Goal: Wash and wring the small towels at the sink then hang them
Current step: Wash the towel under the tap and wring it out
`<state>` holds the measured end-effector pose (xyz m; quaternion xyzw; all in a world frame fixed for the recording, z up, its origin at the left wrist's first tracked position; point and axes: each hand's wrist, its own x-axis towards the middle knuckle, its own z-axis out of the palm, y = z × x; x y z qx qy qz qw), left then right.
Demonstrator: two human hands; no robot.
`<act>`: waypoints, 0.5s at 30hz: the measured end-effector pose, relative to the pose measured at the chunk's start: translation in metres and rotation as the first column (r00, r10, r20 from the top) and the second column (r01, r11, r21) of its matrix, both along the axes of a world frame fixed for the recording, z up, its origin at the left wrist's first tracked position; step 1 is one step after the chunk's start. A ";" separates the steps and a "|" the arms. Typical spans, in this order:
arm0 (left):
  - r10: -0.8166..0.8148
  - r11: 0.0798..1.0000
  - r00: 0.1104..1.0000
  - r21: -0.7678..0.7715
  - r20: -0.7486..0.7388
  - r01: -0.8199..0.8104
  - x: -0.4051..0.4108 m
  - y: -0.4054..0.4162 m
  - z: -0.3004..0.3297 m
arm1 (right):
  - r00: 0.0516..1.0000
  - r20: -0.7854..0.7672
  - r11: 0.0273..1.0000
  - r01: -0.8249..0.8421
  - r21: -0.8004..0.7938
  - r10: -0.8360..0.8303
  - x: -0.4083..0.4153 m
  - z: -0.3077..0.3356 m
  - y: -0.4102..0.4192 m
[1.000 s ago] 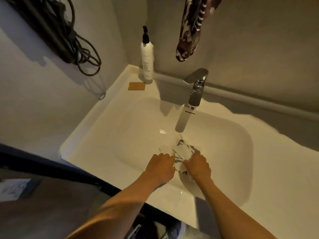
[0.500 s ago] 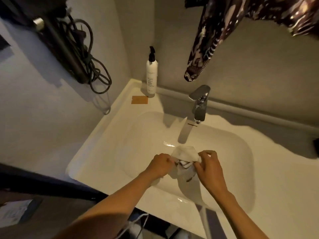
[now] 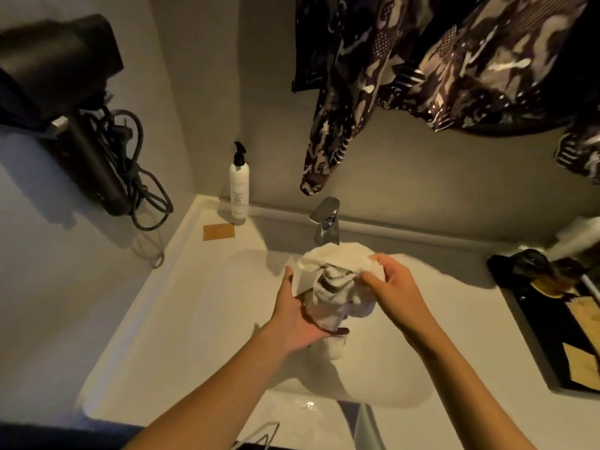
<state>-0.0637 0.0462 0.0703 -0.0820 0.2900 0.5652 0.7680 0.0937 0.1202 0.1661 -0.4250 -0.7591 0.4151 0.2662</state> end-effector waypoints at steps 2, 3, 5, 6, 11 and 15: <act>-0.002 0.997 0.999 0.073 -0.045 0.005 -0.002 0.004 0.006 | 0.988 0.150 0.998 -0.037 0.042 0.030 -0.005 -0.013 -0.003; -0.019 0.996 0.995 0.081 -0.103 0.027 -0.001 0.004 0.009 | 0.975 0.220 0.996 -0.057 0.064 0.041 -0.010 -0.023 -0.007; -0.034 0.998 0.942 0.046 -0.334 0.052 0.007 0.006 0.011 | 0.957 0.275 0.991 -0.119 0.061 0.098 -0.018 -0.040 -0.017; -0.013 1.000 0.887 -0.015 -0.461 0.007 0.011 0.007 0.008 | 0.958 0.240 0.987 -0.161 0.007 0.155 -0.020 -0.048 -0.021; 0.104 0.965 0.702 -0.100 -0.705 -0.243 0.000 0.004 0.005 | 0.912 -0.288 0.784 0.058 -0.618 -0.293 0.006 -0.077 -0.009; 0.107 0.992 0.682 0.031 -0.723 -0.122 0.005 0.018 0.011 | 0.784 -0.368 -0.050 -0.450 -0.891 -0.501 -0.011 -0.117 -0.011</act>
